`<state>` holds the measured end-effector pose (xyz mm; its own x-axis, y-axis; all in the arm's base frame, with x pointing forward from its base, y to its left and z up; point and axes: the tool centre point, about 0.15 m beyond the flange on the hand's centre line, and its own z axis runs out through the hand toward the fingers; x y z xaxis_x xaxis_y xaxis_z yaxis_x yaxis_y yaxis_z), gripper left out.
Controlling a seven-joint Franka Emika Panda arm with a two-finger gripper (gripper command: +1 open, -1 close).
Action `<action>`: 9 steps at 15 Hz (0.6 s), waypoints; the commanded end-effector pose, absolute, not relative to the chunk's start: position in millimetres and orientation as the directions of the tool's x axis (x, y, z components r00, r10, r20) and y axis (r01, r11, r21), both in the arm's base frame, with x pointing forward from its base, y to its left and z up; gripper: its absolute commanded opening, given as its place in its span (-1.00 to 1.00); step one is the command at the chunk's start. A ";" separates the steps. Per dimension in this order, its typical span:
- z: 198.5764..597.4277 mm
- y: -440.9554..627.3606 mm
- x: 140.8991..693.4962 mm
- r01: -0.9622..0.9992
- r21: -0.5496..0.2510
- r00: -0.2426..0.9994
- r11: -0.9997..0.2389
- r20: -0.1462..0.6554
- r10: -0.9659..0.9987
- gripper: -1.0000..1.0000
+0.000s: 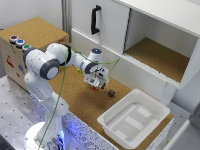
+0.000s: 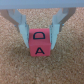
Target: Grasp the pink block
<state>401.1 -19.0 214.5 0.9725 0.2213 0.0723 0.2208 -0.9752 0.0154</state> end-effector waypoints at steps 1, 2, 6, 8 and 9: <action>219.1 -15.7 412.2 0.217 -0.020 0.975 -0.976 0.055 0.216 -1.00; 221.8 -14.4 412.7 0.224 -0.021 0.973 -0.974 0.058 0.222 -1.00; 229.7 -6.3 410.4 0.270 -0.007 0.961 -0.963 0.058 0.269 -1.00; 233.4 -3.3 409.1 0.298 0.008 0.953 -0.955 0.053 0.298 -1.00; 234.1 -1.9 408.5 0.304 0.015 0.951 -0.952 0.047 0.305 -1.00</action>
